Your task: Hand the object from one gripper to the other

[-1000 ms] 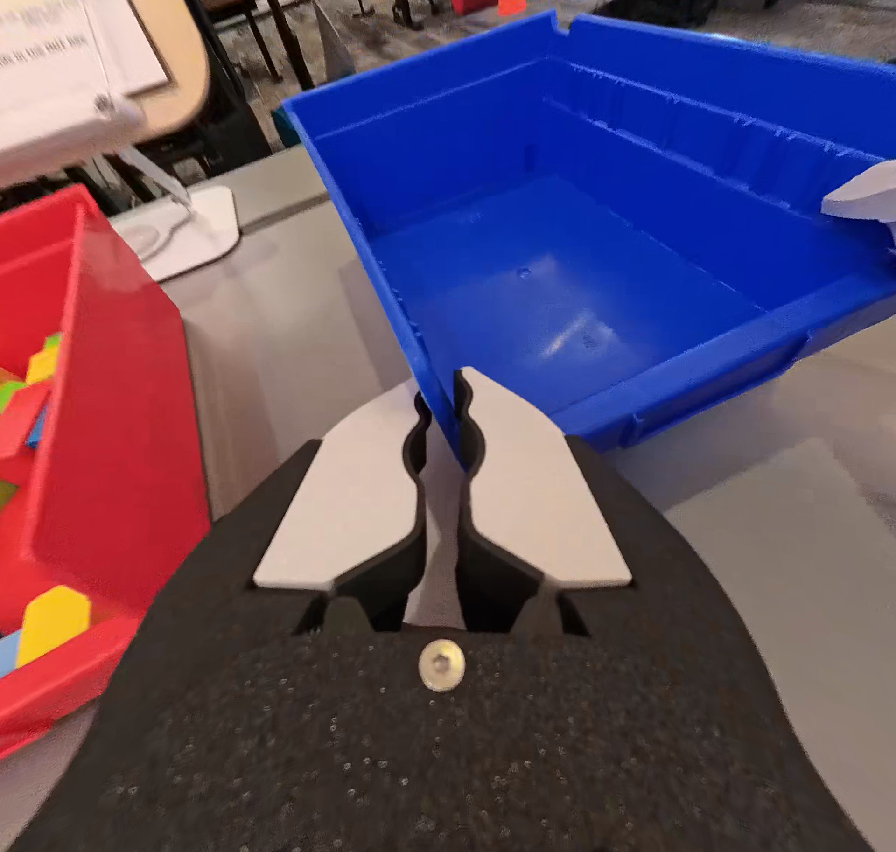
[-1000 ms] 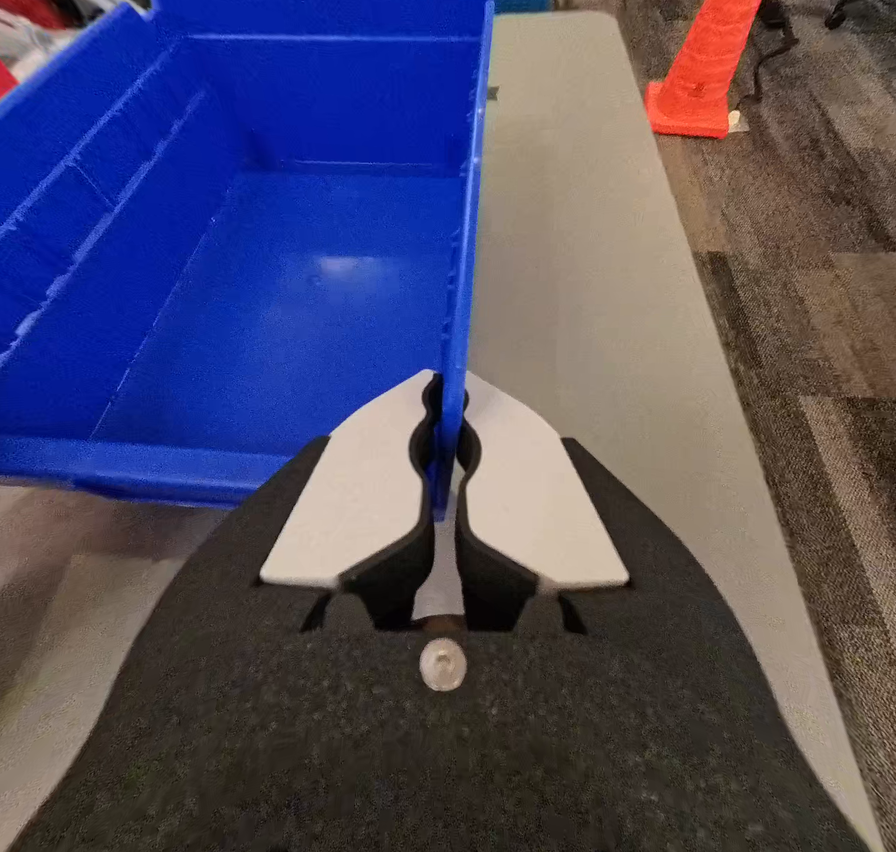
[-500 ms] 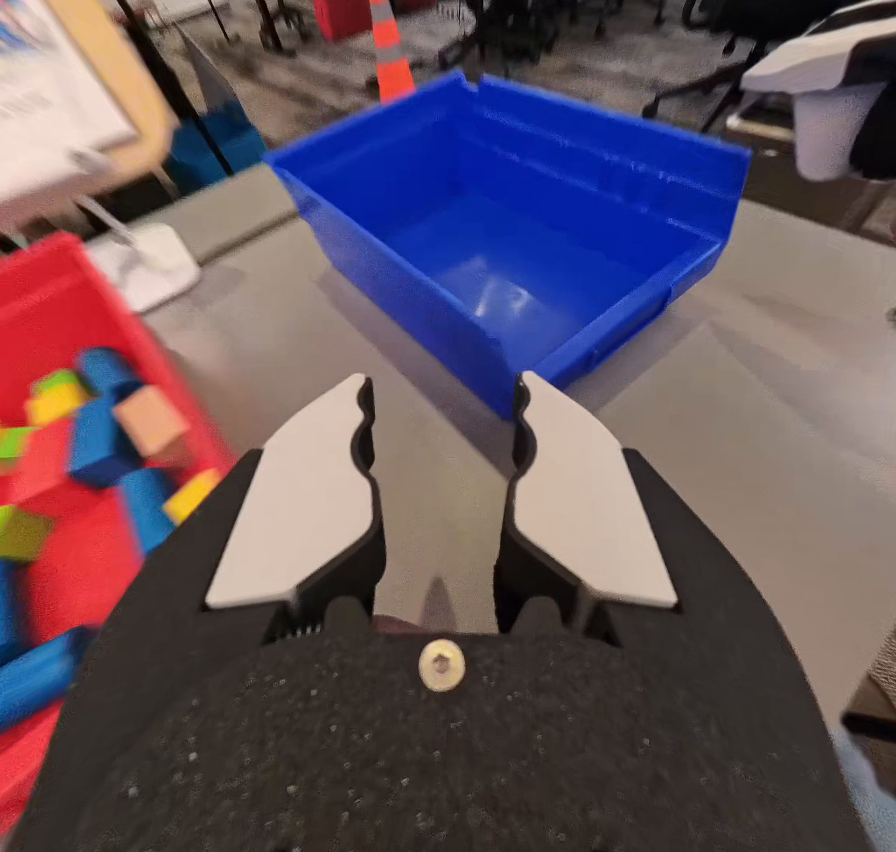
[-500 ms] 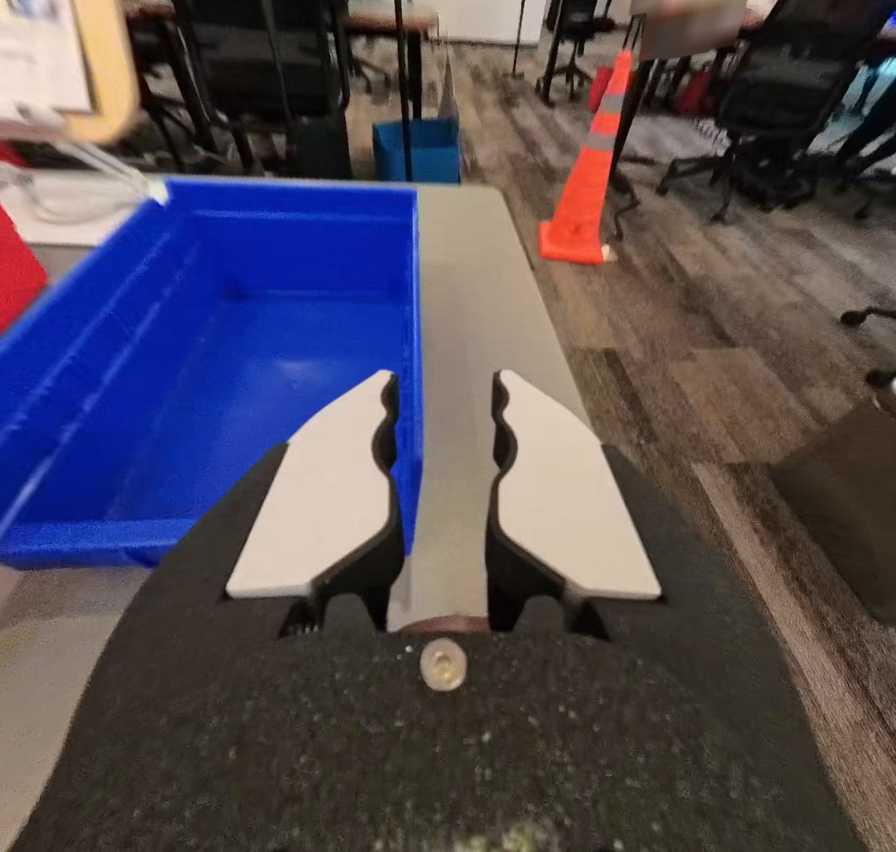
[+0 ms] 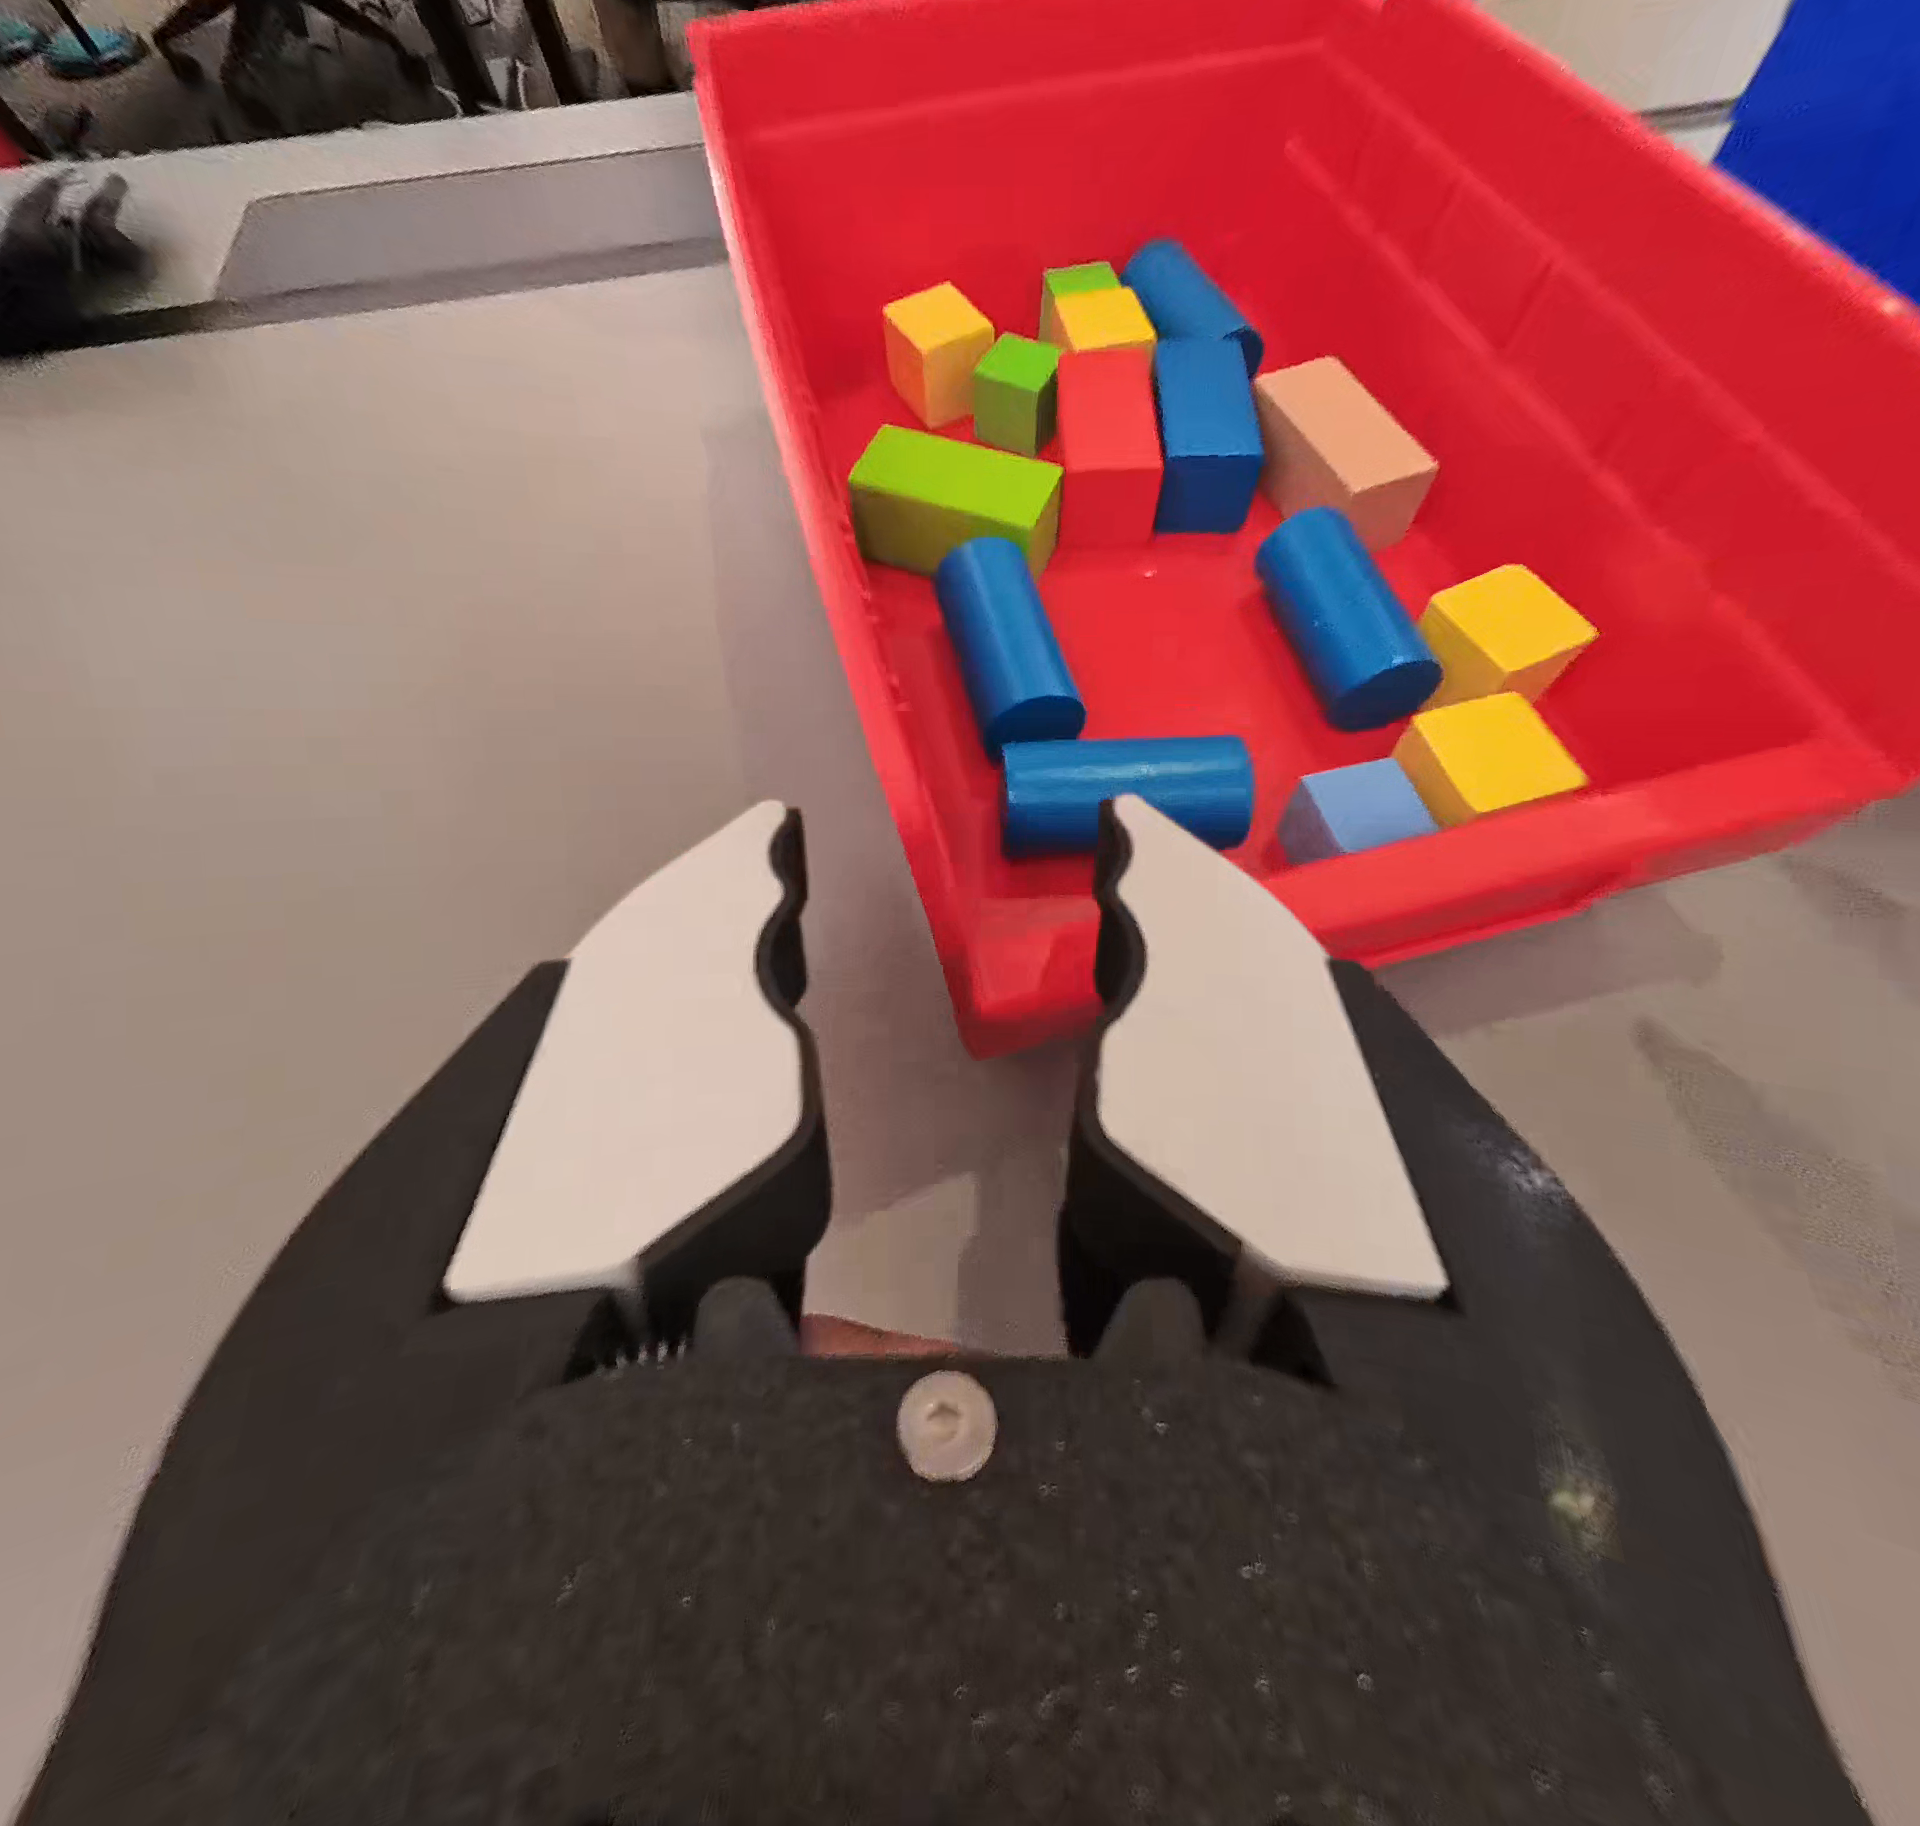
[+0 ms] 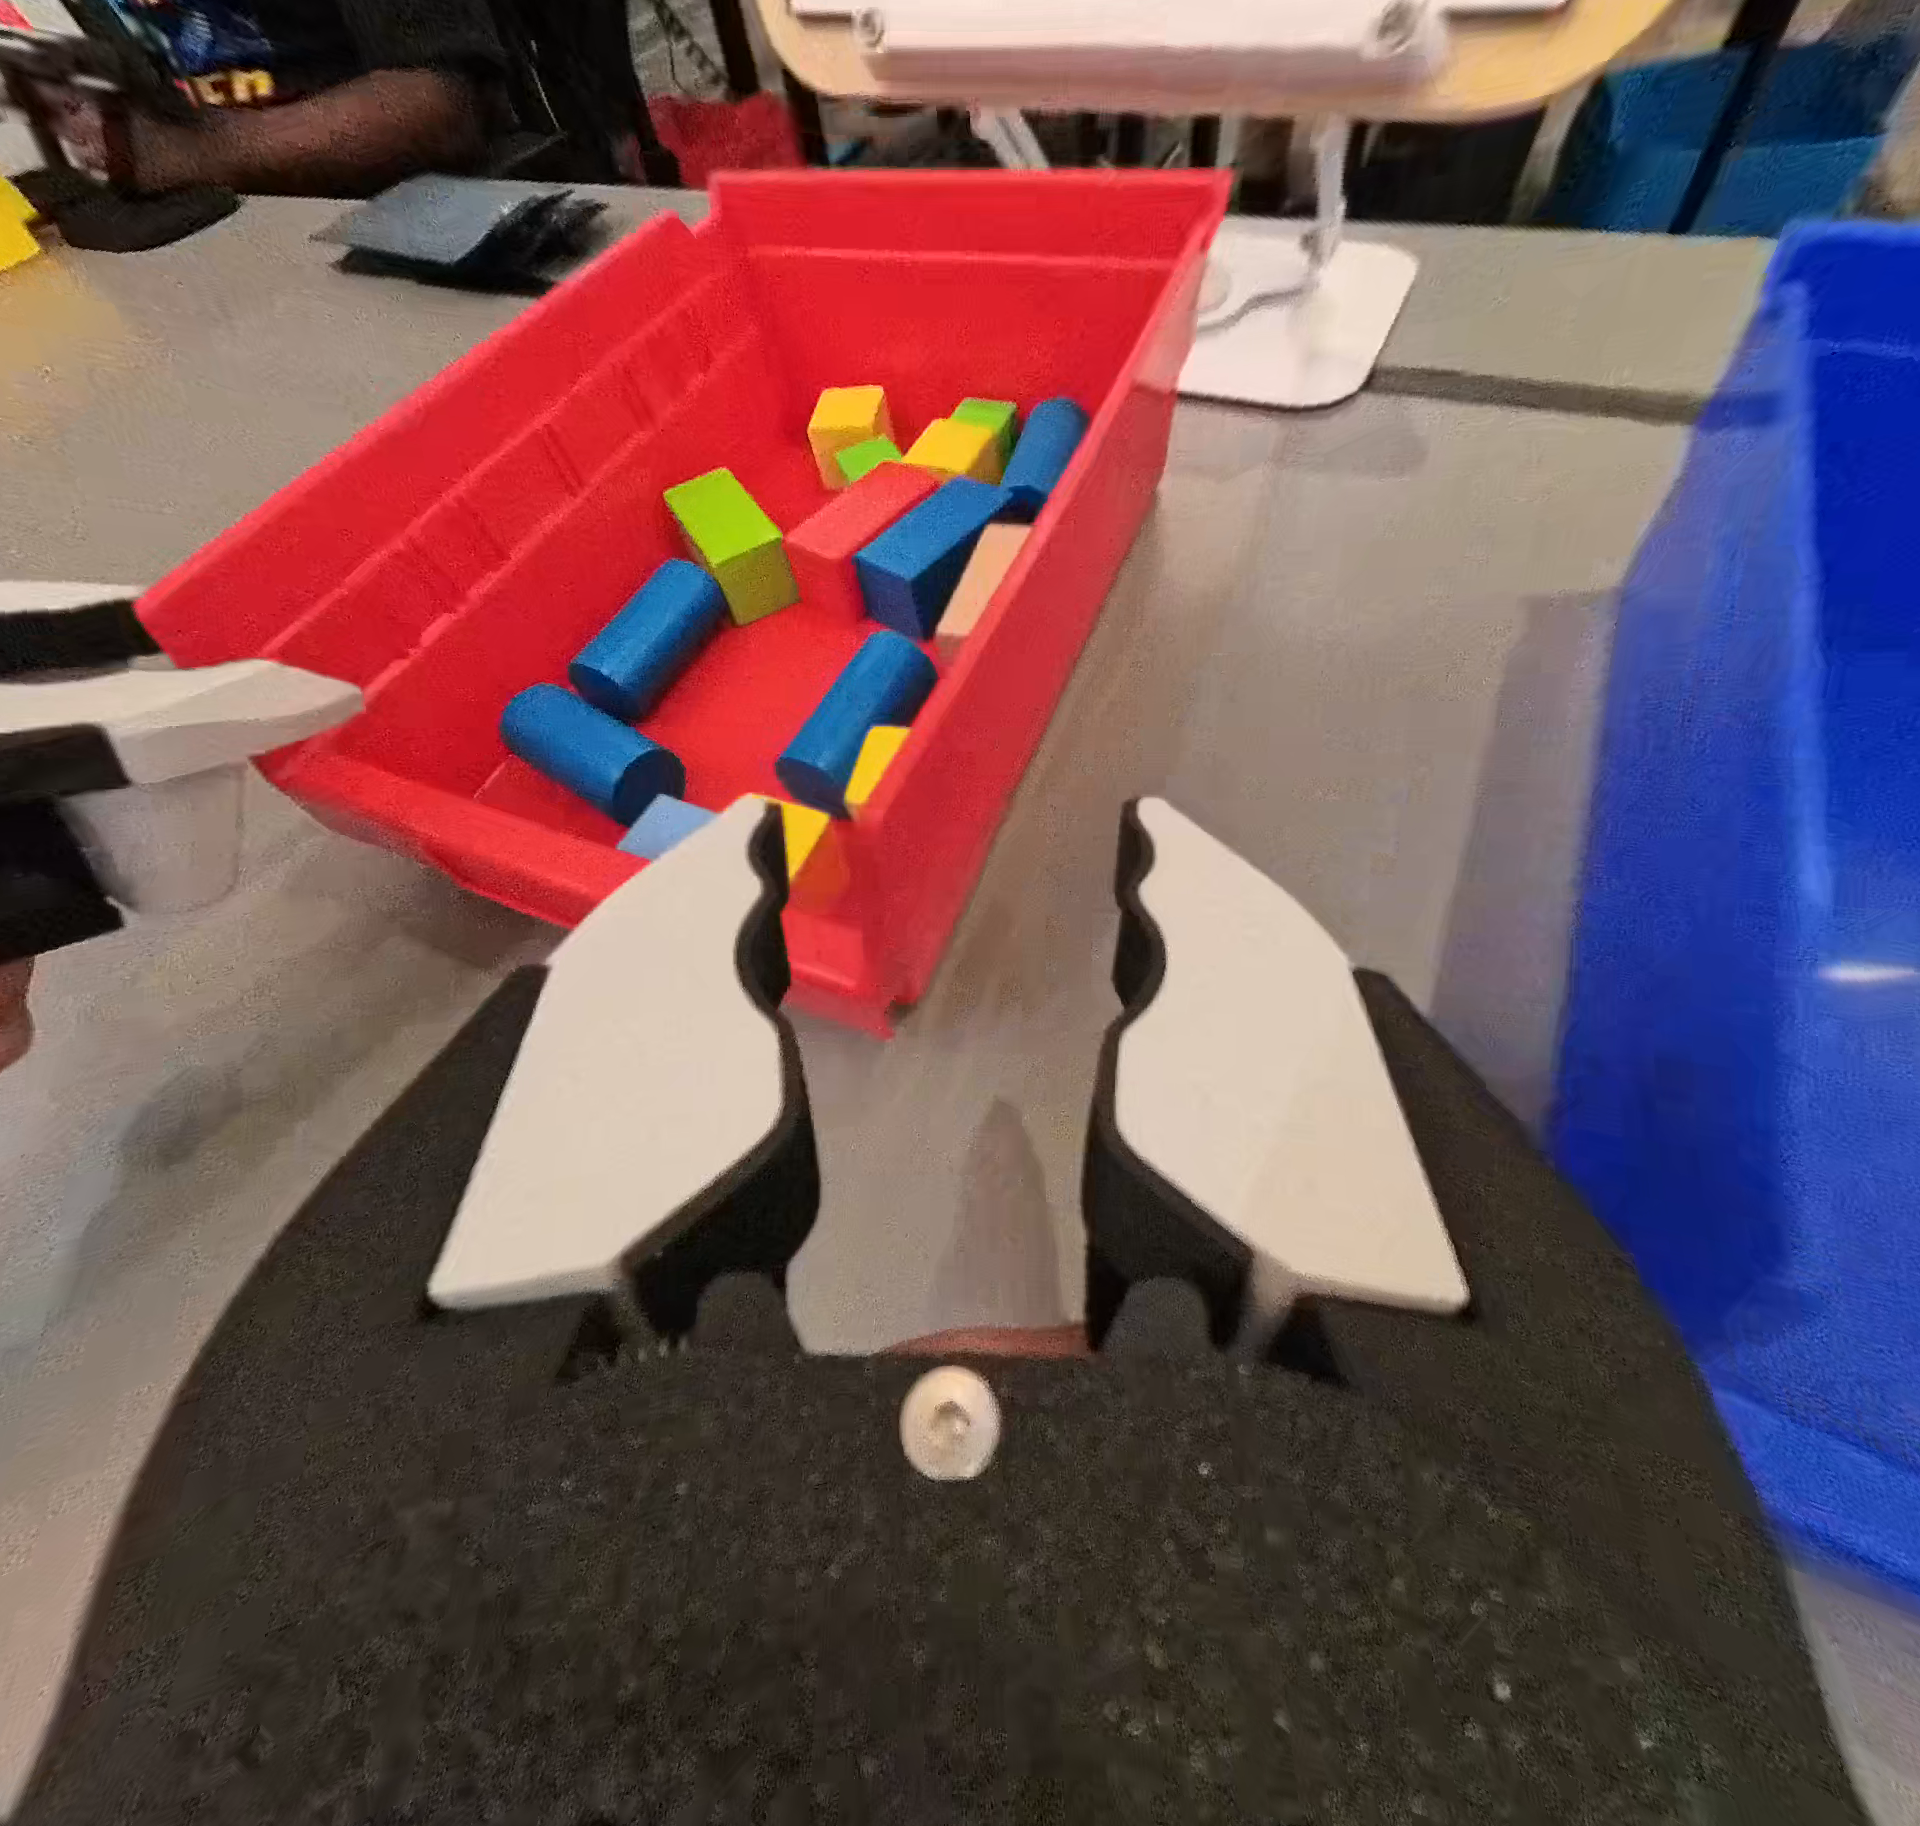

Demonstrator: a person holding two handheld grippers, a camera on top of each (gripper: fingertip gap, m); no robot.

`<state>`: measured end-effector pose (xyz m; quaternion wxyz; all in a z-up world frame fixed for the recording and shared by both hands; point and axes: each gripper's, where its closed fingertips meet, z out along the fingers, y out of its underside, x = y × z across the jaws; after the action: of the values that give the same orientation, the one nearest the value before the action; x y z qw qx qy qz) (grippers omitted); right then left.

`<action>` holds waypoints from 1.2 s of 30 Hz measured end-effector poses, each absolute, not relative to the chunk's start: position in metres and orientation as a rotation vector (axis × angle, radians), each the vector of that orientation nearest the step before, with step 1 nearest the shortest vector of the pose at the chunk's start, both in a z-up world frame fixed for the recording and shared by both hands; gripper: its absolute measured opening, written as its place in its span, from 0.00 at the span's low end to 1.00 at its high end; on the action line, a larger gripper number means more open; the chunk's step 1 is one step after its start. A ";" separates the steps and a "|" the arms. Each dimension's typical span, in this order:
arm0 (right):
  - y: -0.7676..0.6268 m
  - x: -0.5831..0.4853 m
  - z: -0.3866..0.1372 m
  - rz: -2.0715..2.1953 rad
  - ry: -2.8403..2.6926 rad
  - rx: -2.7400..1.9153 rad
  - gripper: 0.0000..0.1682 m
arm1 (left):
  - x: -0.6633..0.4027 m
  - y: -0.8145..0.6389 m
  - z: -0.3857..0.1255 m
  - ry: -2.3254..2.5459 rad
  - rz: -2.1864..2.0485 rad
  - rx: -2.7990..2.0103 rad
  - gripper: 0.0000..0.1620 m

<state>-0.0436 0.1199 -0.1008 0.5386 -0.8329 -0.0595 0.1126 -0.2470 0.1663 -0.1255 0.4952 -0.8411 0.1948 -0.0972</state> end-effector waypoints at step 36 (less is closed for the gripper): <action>0.213 -0.291 -0.135 0.115 -0.181 -2.073 0.08 | -0.476 0.261 -0.134 0.199 -0.190 -2.106 0.01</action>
<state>-0.2907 0.2129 -0.1350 0.5044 -0.8589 -0.0751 0.0475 -0.4760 0.2614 -0.1340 0.4873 -0.8659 0.0818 -0.0780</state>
